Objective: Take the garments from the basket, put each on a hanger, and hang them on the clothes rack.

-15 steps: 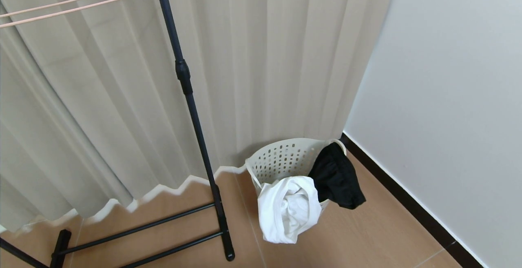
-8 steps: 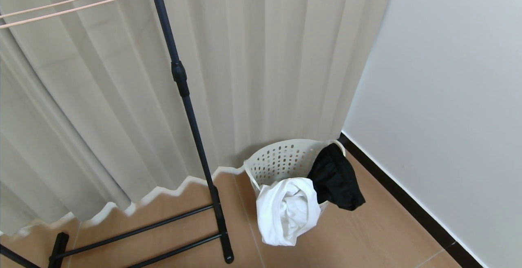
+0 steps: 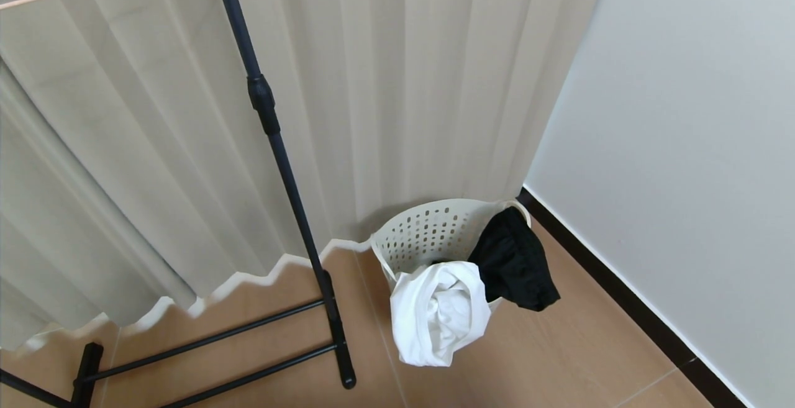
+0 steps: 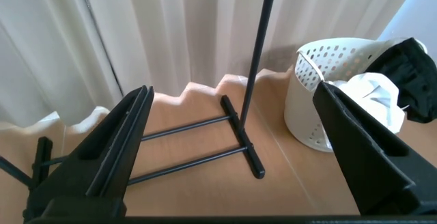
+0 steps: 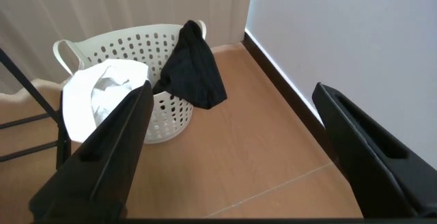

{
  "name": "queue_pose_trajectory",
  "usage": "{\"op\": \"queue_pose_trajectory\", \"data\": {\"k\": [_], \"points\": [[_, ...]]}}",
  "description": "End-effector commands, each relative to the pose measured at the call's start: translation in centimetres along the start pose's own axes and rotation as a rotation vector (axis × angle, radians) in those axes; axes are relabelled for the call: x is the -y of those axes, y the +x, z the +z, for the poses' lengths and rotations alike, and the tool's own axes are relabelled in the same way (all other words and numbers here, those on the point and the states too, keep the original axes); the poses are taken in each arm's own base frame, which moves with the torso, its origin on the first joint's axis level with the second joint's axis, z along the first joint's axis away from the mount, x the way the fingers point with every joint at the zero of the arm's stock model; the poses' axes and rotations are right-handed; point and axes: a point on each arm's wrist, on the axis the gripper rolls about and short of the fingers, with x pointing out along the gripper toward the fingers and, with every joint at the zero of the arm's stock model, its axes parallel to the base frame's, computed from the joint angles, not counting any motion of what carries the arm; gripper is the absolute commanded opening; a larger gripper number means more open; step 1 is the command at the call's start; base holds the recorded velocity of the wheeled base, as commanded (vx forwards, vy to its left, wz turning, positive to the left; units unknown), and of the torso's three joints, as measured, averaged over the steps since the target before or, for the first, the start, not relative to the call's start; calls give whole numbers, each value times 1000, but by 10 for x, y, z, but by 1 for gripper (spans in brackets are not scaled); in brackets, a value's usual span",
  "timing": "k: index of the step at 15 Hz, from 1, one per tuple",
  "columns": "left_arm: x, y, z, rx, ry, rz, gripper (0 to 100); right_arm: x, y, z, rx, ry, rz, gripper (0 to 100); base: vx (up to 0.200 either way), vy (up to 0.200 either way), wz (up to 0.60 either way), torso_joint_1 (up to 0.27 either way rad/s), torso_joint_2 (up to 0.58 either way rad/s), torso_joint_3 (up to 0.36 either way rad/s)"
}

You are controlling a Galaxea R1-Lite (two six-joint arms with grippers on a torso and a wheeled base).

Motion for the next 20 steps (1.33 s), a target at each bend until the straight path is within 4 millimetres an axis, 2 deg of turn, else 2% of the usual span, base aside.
{"op": "queue_pose_trajectory", "data": {"k": [1, 20], "points": [[0, 0, 0, -1, 0, 1, 100, 0, 0, 0, 1, 0, 0, 100, 0, 0, 0, 2, 2, -198], [0, 0, 0, -1, -2, -1, 100, -1, 0, 0, -3, -20, 41, 100, 0, 0, 0, 2, 4, -198]]}}
